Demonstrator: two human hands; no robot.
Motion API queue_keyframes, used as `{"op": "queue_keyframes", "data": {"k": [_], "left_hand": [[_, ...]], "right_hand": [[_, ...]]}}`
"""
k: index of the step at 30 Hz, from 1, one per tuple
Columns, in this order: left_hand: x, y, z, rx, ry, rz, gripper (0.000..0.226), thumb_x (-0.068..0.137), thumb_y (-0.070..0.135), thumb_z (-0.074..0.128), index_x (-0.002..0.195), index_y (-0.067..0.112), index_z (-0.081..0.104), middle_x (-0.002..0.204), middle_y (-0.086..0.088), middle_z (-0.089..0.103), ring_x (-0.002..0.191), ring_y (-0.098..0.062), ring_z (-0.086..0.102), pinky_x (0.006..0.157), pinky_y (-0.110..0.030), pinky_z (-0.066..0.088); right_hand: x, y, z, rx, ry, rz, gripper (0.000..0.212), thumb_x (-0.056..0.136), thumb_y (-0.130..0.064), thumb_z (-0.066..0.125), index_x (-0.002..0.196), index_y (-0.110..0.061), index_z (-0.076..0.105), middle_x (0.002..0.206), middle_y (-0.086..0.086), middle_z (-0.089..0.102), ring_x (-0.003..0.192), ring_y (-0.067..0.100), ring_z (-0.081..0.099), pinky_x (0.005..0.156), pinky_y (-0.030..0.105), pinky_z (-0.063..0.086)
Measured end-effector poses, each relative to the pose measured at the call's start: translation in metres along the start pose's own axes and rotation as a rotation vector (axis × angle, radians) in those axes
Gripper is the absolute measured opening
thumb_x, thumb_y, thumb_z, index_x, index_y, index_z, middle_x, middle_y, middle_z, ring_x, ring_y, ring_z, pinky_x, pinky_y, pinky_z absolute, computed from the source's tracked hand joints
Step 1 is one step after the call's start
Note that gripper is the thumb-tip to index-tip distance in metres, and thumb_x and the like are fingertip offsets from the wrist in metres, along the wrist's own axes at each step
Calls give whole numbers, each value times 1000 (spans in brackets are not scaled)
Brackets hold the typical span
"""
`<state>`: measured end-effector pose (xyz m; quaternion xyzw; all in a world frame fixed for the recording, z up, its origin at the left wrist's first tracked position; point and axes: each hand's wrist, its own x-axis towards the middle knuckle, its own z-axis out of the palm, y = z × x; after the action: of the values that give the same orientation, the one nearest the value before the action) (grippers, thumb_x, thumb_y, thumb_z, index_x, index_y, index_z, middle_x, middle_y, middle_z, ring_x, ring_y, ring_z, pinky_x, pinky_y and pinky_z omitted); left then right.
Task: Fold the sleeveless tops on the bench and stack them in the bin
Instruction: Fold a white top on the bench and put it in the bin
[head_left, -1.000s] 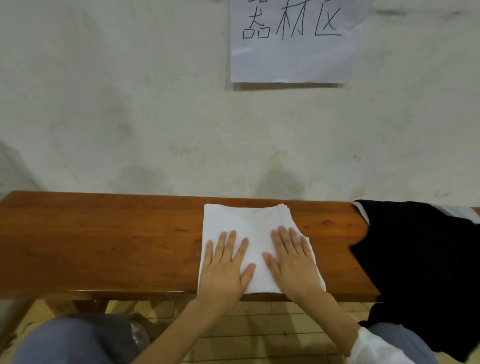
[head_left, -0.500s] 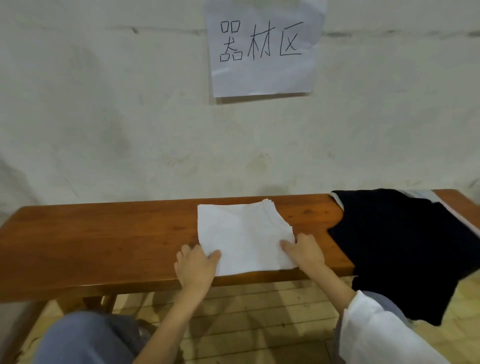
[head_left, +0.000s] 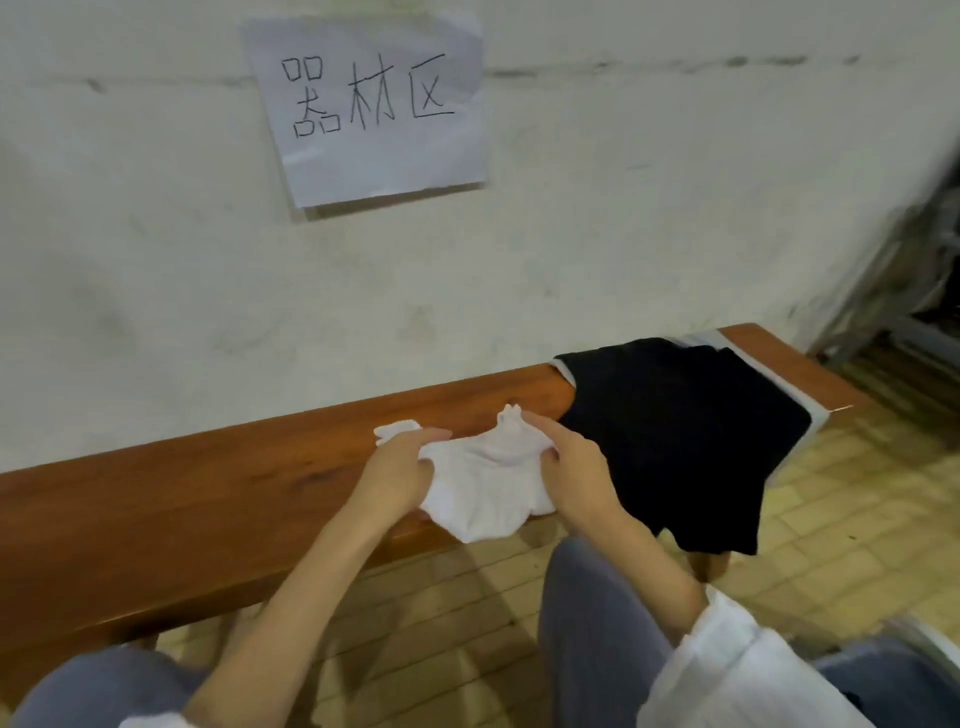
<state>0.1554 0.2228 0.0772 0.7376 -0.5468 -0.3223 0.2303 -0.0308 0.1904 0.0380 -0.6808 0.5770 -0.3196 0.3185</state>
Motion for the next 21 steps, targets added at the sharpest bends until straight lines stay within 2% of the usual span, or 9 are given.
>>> {"op": "queue_keyframes", "data": {"k": [3, 5, 7, 9, 11, 12, 14, 17, 21], "left_hand": [[-8, 47, 36, 67, -83, 171, 42, 99, 8, 40, 139, 19, 46, 145, -4, 43, 128, -20, 45, 88, -18, 35], [-14, 76, 68, 120, -157, 293, 45, 97, 6, 41, 140, 21, 44, 146, -3, 41, 130, -21, 43, 90, -18, 34], [-24, 107, 112, 149, -277, 363, 46, 98, 7, 41, 142, 20, 41, 145, -5, 41, 129, -23, 44, 97, -24, 36], [-35, 132, 159, 178, -400, 410, 46, 98, 9, 40, 144, 18, 38, 144, -8, 42, 128, -23, 44, 101, -28, 36], [-44, 149, 201, 184, -492, 480, 49, 96, 5, 41, 144, 17, 38, 145, -8, 40, 128, -24, 43, 96, -27, 39], [-50, 156, 223, 193, -542, 494, 51, 94, 4, 41, 143, 16, 38, 145, -8, 39, 126, -26, 45, 92, -27, 42], [-64, 172, 265, 286, -660, 507, 51, 92, 1, 40, 142, 12, 40, 140, -13, 42, 117, -31, 51, 87, -35, 47], [-91, 196, 331, 526, -834, 511, 43, 94, -1, 37, 137, 1, 42, 127, -24, 51, 85, -32, 58, 65, -37, 49], [-111, 197, 402, 669, -976, 448, 41, 94, 1, 38, 135, 0, 42, 119, -26, 51, 68, -32, 52, 55, -43, 54]], "right_hand": [[-25, 17, -49, 13, 141, 85, 54, 94, -6, 40, 141, -32, 40, 101, 6, 66, 89, 23, 64, 76, 32, 54], [-46, 36, -85, 32, 257, 139, 51, 94, -6, 41, 140, -30, 41, 99, 3, 64, 82, 17, 61, 72, 30, 52], [-73, 62, -122, 33, 376, 221, 53, 92, -3, 40, 140, -27, 40, 101, 6, 65, 77, 18, 58, 69, 34, 49], [-102, 92, -154, 31, 452, 312, 55, 91, -2, 39, 141, -26, 37, 101, 2, 62, 74, 14, 53, 60, 25, 45], [-132, 120, -177, 67, 510, 414, 57, 93, -2, 37, 143, -27, 33, 106, -2, 55, 77, 10, 52, 57, 16, 39], [-148, 135, -186, 88, 537, 465, 57, 93, -2, 37, 145, -27, 30, 111, -3, 53, 82, 12, 52, 59, 17, 39], [-178, 164, -198, 92, 571, 568, 57, 95, -5, 36, 146, -27, 26, 116, 0, 55, 90, 17, 54, 67, 25, 42], [-219, 211, -205, 83, 613, 753, 59, 94, -5, 35, 148, -23, 21, 114, 12, 62, 91, 27, 58, 76, 37, 48], [-263, 262, -196, 108, 626, 942, 62, 94, -3, 37, 151, -19, 17, 115, 16, 61, 84, 23, 52, 77, 37, 47]]}}
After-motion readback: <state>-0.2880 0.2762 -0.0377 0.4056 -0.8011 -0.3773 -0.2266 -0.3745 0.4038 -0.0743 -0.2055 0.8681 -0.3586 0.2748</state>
